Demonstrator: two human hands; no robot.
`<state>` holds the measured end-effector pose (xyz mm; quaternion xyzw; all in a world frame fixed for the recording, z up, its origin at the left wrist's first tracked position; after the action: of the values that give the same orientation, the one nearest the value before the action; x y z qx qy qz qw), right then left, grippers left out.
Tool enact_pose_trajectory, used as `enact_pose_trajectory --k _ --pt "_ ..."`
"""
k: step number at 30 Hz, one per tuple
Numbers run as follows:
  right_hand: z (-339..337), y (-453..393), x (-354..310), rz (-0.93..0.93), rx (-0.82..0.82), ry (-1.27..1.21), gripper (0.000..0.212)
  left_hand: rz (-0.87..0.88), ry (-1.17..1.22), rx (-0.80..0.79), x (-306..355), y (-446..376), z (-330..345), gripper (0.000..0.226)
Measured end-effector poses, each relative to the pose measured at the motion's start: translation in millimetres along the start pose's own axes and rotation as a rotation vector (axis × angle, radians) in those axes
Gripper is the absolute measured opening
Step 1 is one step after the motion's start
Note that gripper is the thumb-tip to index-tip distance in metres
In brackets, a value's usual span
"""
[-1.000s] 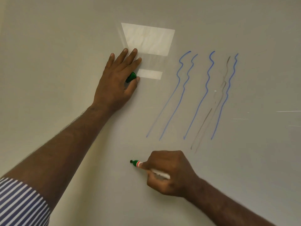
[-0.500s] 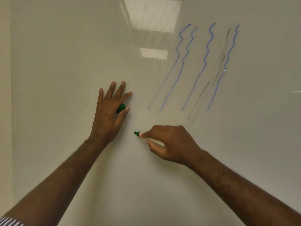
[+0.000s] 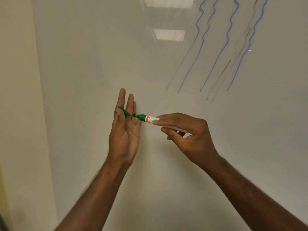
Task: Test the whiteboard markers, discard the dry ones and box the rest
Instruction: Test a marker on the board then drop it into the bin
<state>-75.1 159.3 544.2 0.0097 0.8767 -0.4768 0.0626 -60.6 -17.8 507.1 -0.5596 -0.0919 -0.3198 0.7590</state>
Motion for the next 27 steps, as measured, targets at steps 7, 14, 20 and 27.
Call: enact_pose_trajectory --k 7,14,20,27 --pt "12 13 -6 0.022 0.041 -0.023 0.024 -0.007 0.125 0.018 6 6 20 0.05" --pt "13 14 -10 0.02 0.081 0.0 0.025 -0.026 0.157 0.017 -2 8 33 0.051" --pt "16 16 -9 0.063 0.093 -0.012 0.028 -0.07 0.393 0.074 -12 13 50 0.041" --pt "15 19 -9 0.161 0.104 -0.145 0.031 -0.036 0.483 -0.007 -14 12 68 0.058"
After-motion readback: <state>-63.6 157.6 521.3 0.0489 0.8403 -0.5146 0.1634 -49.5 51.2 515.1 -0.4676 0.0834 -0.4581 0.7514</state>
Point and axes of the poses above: each hand's wrist, its own y-axis away from the middle knuckle, its own z-axis out of the palm, x = y × z, the point moved 5 cm from there along -y, towards the middle knuckle, and after that the axes turned 8 degrees about -x, right-handed, at the moved point
